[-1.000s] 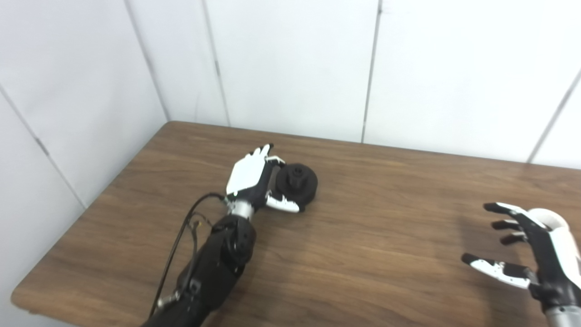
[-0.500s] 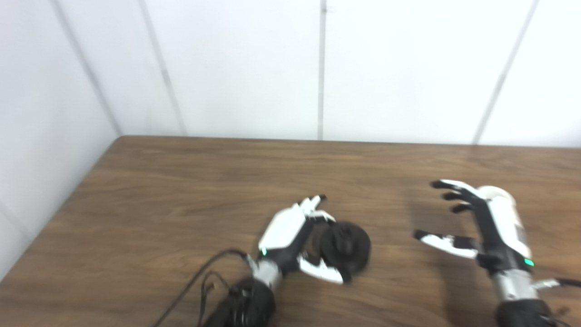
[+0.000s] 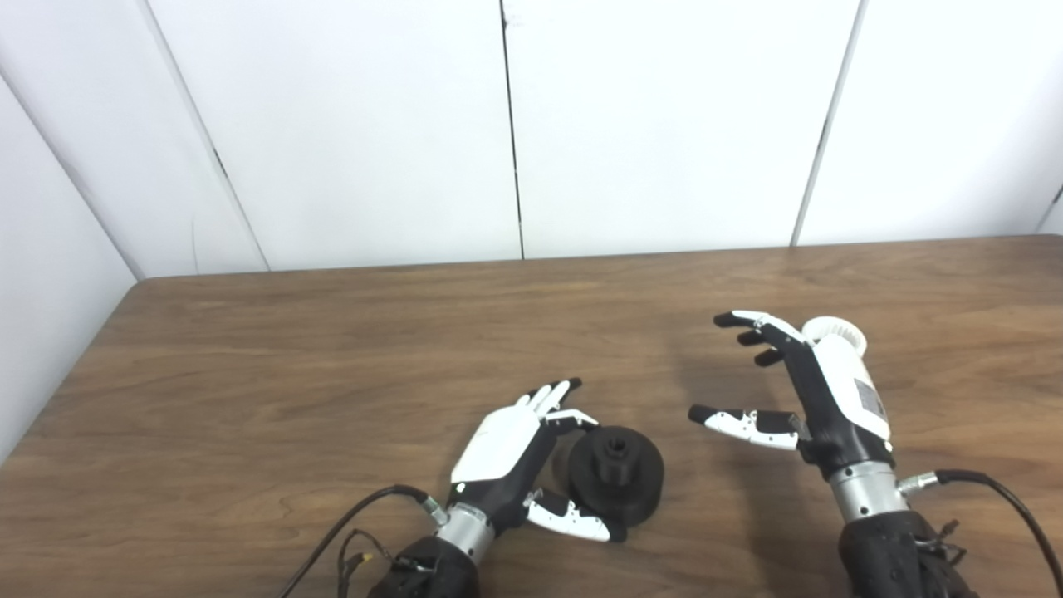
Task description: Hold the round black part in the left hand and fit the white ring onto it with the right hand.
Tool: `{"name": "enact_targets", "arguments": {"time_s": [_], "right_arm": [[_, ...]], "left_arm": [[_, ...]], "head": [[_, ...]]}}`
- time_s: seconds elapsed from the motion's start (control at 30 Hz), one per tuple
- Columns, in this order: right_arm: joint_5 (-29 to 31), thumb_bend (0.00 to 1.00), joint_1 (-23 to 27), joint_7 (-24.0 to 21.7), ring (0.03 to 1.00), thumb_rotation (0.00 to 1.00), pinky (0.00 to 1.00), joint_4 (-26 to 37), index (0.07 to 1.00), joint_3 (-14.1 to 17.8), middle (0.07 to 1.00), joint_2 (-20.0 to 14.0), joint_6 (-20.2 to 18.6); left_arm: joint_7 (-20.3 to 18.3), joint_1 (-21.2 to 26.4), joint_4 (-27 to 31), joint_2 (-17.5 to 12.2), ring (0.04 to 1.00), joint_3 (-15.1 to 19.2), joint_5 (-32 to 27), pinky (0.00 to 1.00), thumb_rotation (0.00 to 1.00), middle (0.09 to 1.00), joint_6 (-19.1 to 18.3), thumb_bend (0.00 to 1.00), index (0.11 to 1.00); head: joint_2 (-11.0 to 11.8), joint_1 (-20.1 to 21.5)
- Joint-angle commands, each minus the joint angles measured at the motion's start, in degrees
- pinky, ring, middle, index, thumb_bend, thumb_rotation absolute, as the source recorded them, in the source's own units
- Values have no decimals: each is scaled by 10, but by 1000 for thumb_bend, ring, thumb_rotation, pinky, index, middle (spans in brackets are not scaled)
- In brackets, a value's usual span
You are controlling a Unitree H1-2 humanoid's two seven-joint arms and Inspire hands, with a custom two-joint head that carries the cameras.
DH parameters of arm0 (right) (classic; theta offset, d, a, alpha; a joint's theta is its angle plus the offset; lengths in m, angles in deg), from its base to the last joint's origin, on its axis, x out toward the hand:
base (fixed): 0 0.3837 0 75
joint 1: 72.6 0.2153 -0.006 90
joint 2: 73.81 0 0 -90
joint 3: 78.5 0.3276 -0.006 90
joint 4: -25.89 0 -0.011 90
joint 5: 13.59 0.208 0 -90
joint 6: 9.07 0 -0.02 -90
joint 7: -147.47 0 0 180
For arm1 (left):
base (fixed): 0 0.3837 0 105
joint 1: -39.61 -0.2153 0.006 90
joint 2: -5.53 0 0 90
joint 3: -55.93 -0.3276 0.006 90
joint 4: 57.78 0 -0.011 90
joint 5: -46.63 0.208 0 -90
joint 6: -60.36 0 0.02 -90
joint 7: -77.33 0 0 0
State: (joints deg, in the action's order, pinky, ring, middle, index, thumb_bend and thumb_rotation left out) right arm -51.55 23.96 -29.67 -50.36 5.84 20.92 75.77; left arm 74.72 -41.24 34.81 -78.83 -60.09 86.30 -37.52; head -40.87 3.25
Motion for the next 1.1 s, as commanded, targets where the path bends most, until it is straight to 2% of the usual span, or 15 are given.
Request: {"name": "enact_targets", "arguments": {"time_s": [0.0,0.13,0.23,0.27,0.3,0.33,0.37,0.47,0.57,0.67,0.87,1.07], "right_arm": [[-7,726,13,13,718,258,615,16,739,2,791,2,9],[-16,727,11,8,700,284,600,24,744,2,792,3,-1],[-22,732,13,16,696,284,594,20,734,2,781,-2,10],[-28,733,15,20,695,284,591,19,732,5,779,-4,7],[-32,728,16,22,730,284,611,19,739,7,785,-4,5],[-37,725,18,23,742,289,620,19,744,10,792,-4,-2],[-40,720,20,22,755,299,629,22,752,16,804,-3,-12],[-59,715,30,29,766,319,633,19,764,33,819,-3,-40],[-81,708,36,36,777,335,655,16,772,50,825,-11,-64],[-91,699,38,29,787,335,654,25,784,70,840,-28,-87],[-101,706,41,23,764,342,600,32,773,109,833,-86,-99],[-108,740,59,8,809,396,629,11,789,126,875,-125,-127]], "left_arm": [[1,9,10,-10,1000,8,11,1000,321,1000,9,959,637],[0,9,8,-11,1000,11,14,1000,334,1000,12,964,637],[1,10,6,-13,1000,12,16,1000,342,1000,15,965,637],[0,9,8,-14,1000,15,14,1000,343,1000,13,965,637],[-1,8,9,-15,1000,17,13,1000,333,1000,12,972,634],[1,7,8,-17,1000,21,13,1000,331,1000,14,977,631],[3,6,7,-19,1000,25,10,1000,324,1000,18,984,626],[5,5,-3,-31,1000,40,-9,1000,297,1000,43,972,627],[-1,5,-11,-41,1000,52,-26,1000,305,1000,63,964,633],[-2,7,-20,-45,1000,58,-35,1000,306,1000,79,965,634],[-4,13,-39,-49,1000,64,-41,1000,323,1000,98,971,640],[-6,14,-44,-49,1000,69,-36,1000,324,1000,103,972,641]], "head": [[-1,2],[-1,5],[3,38],[12,75],[14,82],[23,122],[26,137],[47,222],[56,256],[59,265],[64,266],[66,266]]}}
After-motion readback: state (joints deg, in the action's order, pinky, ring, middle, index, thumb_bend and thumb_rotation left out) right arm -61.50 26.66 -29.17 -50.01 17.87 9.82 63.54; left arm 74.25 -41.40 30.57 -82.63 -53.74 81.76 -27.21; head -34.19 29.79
